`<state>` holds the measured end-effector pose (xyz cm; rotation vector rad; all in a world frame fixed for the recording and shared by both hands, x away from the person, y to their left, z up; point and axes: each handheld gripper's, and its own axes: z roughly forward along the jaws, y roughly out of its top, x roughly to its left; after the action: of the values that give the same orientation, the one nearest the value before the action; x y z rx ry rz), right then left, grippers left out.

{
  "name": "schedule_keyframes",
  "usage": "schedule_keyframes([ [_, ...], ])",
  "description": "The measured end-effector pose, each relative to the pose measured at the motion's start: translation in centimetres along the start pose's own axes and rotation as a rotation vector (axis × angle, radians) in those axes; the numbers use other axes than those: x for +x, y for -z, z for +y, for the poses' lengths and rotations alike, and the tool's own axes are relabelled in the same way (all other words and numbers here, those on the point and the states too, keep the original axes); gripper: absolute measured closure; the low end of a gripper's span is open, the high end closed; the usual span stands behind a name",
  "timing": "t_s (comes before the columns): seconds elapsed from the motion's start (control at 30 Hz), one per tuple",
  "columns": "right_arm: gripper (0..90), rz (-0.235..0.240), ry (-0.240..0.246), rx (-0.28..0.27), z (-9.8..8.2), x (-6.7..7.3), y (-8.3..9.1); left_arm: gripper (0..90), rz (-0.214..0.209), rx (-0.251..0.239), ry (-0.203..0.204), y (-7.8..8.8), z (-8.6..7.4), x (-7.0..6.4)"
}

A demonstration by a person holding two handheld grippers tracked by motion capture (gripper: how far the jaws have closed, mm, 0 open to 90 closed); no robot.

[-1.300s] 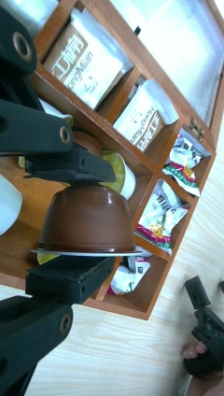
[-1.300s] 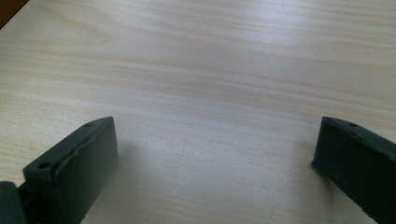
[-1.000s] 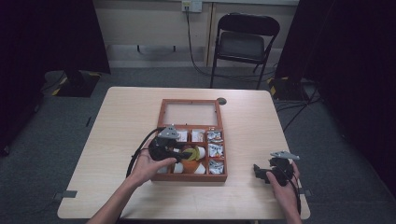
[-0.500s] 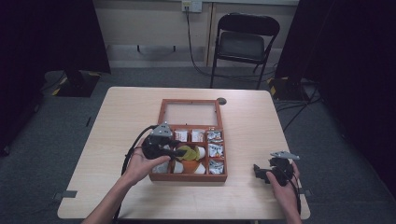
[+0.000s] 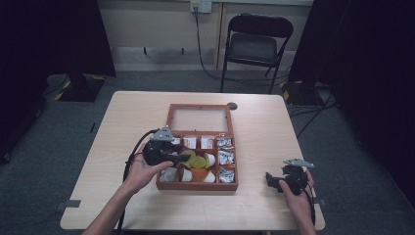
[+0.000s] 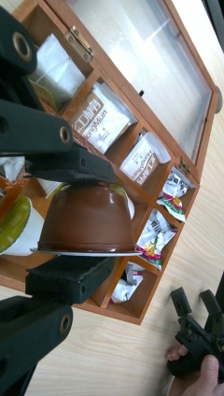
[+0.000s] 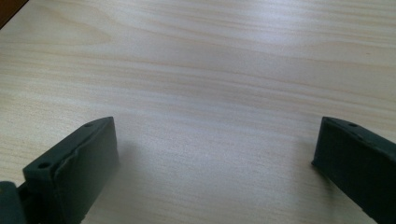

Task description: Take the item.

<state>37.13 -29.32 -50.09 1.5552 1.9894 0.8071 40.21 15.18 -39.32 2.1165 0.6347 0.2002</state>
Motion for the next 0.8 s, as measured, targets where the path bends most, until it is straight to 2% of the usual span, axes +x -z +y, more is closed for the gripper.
schedule_keyframes([
  [0.33,0.0,0.000,0.000,0.000,0.0,0.0,0.0,55.1,0.008,-0.019,0.012,0.7,-0.1,0.4],
  [0.8,0.0,0.000,-0.001,0.001,0.0,0.0,0.0,55.1,0.046,-0.040,0.022,2.2,-0.3,1.1],
])
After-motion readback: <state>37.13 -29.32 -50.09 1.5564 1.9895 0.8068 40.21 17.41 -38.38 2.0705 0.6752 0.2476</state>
